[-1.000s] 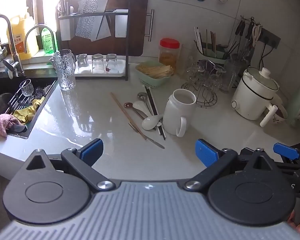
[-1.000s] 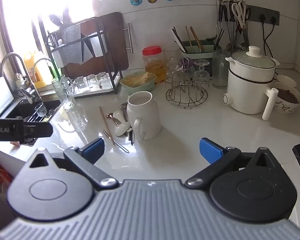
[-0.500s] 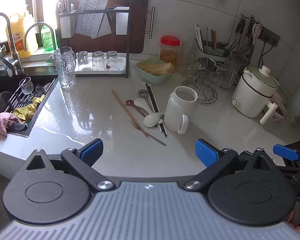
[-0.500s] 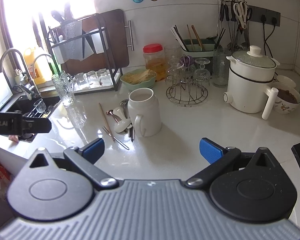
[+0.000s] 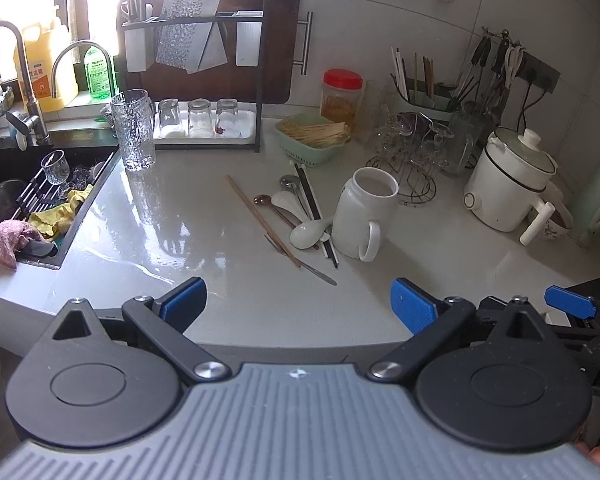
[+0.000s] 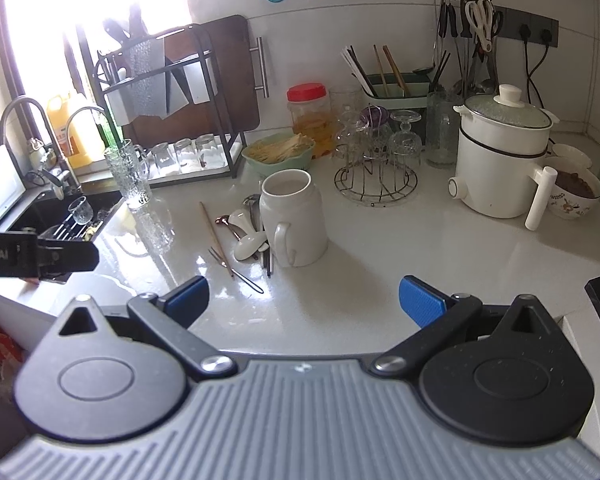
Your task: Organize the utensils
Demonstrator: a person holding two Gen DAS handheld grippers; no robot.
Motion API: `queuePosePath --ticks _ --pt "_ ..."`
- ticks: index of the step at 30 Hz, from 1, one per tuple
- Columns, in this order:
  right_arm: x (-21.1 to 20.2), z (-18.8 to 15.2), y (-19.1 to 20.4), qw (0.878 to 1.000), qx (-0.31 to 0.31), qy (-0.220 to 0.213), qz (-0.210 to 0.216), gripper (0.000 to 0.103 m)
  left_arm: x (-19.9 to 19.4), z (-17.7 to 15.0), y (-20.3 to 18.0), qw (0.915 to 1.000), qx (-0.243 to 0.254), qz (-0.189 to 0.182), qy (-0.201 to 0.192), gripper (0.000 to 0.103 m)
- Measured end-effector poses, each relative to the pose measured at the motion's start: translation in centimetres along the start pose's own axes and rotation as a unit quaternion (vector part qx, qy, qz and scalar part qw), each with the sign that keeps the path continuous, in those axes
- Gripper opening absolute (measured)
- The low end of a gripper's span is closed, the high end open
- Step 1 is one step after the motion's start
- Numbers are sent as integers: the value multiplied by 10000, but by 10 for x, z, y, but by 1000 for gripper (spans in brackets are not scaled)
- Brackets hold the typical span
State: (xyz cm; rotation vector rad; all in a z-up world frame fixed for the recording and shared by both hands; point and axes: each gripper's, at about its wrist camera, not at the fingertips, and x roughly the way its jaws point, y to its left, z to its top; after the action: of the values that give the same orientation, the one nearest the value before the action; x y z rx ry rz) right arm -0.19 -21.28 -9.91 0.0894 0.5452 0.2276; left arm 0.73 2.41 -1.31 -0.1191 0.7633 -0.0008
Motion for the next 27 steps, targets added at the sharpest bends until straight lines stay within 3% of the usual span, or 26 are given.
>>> queuePosePath --ticks 27 --pt "4 -6 1 9999 -6 116 60 103 -2 -4 0 10000 -67 30 36 100"
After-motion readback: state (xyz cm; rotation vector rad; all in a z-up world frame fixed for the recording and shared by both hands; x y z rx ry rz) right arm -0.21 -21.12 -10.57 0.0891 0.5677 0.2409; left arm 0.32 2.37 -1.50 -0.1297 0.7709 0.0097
